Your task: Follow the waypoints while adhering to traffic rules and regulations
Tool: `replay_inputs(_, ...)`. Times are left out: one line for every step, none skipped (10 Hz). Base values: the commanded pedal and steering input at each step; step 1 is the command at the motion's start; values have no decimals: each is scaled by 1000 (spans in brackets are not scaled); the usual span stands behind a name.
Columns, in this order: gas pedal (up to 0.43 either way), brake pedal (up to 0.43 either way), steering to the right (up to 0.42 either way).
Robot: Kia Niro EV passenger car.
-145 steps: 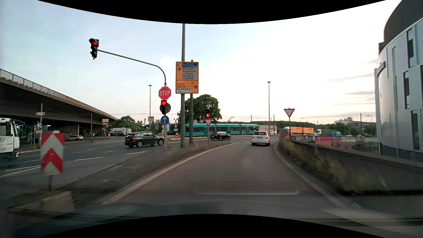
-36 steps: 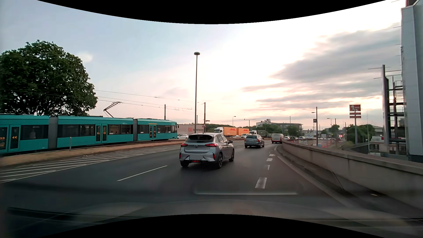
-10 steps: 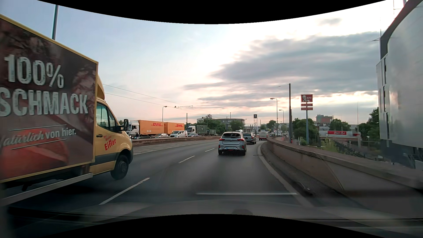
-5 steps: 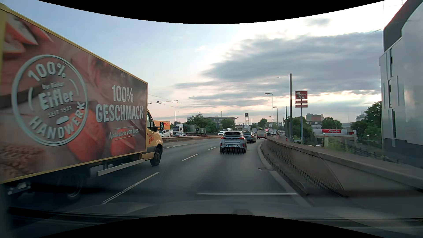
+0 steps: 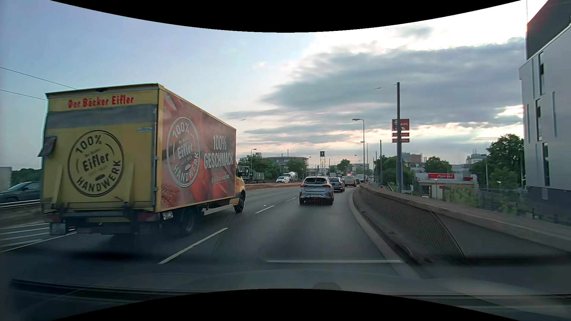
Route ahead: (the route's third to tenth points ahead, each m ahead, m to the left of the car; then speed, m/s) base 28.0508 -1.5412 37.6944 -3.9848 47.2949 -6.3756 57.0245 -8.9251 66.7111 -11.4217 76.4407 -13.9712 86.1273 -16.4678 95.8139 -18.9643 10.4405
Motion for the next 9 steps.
replay_inputs(0,0,34)
replay_inputs(0,0,34)
replay_inputs(8,0,34)
replay_inputs(8,0,35)
replay_inputs(8,0,36)
replay_inputs(8,0,35)
replay_inputs(8,0,35)
replay_inputs(8,0,35)
replay_inputs(8,0,35)
